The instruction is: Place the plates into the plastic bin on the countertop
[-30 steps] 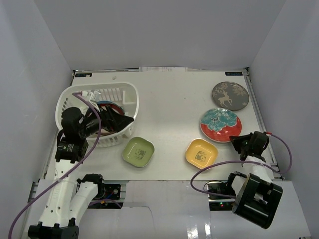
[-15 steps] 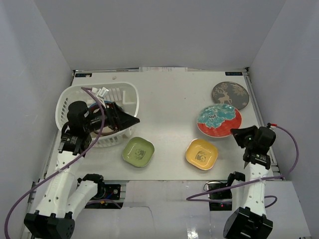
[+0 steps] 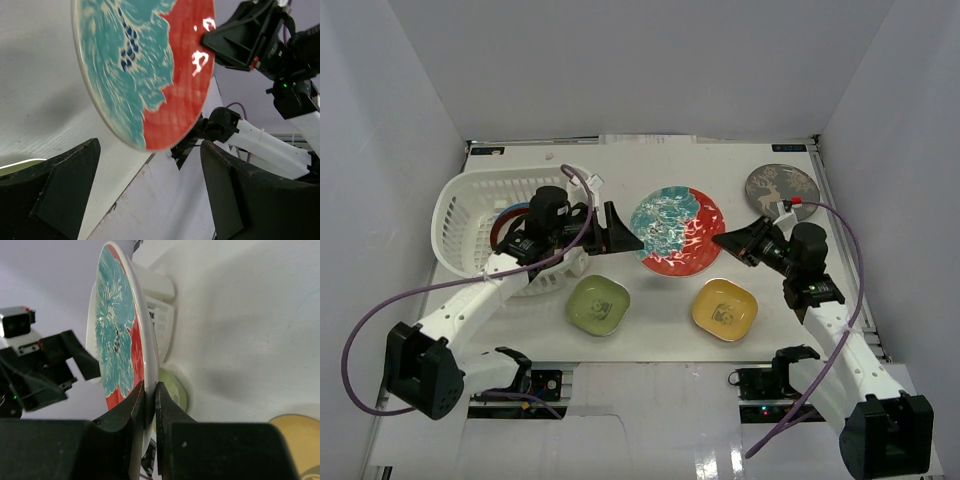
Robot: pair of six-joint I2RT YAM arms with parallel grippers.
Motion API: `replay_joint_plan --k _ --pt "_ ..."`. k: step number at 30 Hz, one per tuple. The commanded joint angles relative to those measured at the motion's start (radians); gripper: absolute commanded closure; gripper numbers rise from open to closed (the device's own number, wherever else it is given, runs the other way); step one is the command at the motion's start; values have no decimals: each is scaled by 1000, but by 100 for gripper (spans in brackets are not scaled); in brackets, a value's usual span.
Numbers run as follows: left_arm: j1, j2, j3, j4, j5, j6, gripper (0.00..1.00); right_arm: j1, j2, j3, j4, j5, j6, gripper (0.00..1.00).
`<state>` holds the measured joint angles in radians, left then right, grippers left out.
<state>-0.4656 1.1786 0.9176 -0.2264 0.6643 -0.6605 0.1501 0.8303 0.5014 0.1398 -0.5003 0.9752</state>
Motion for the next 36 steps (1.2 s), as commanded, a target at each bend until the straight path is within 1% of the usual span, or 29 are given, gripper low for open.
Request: replay_joint_plan --k 1,4,5,6,8,9,10,11,12,14,15,16,17,18,19,20,22,23,24,25,27,29,30,34,35,36 --pt "-4 29 20 105 -81 -13 12 51 3 95 283 -73 91 92" --pt "-4 53 18 113 -130 -4 23 72 10 94 305 -90 99 92" --pt "-4 53 12 120 -140 -4 29 77 10 92 308 -95 102 92" --pt "-4 55 9 134 -143 -10 43 77 12 83 322 -102 106 92" --pt "-4 53 6 144 -146 -13 56 80 20 77 334 -116 118 92" --pt "-4 50 4 150 -146 -19 67 80 21 69 349 -121 123 92" --pt "-4 49 4 150 -146 -19 91 80 27 65 359 -126 138 92" --pt "-4 46 7 148 -147 -19 98 82 30 60 369 -136 143 92" --pt "-4 33 12 142 -152 -14 100 82 33 57 385 -142 148 92" --pt "-5 15 20 134 -178 -10 100 83 47 60 386 -158 151 92" --pt "-4 -8 33 113 -193 -5 100 83 52 71 364 -161 146 90" --pt "-2 -22 43 98 -215 5 100 83 58 80 333 -153 113 84" --pt "-1 -36 56 79 -267 13 100 83 61 94 299 -146 88 73" --pt "2 -52 85 35 -296 21 100 83 64 107 266 -144 65 50" --pt "19 -89 99 13 -325 33 100 82 70 132 210 -133 45 41" --pt "33 -108 113 -28 -378 36 100 78 70 141 189 -127 7 28" --pt "79 -143 145 -68 -416 44 100 71 70 164 132 -109 -26 20" --pt "150 -175 153 -103 -425 45 100 69 70 166 126 -93 -45 16" --pt "197 -189 158 -119 -420 47 100 66 73 167 124 -90 -53 15" --pt "300 -203 162 -134 -411 48 100 57 75 166 121 -89 -59 15" --pt "393 -240 165 -186 -411 68 100 46 78 160 104 -77 -85 15" --pt "507 -278 164 -220 -456 99 100 39 78 157 58 -31 -119 16" --pt "516 -287 165 -234 -542 111 100 31 79 155 41 -17 -154 16" --pt "519 -332 150 -251 -734 154 100 -6 84 155 -26 81 -240 17" --pt "519 -336 141 -254 -820 166 100 -21 85 154 -34 116 -247 18" --pt "518 -344 135 -252 -857 189 100 -39 89 141 -31 118 -247 18"
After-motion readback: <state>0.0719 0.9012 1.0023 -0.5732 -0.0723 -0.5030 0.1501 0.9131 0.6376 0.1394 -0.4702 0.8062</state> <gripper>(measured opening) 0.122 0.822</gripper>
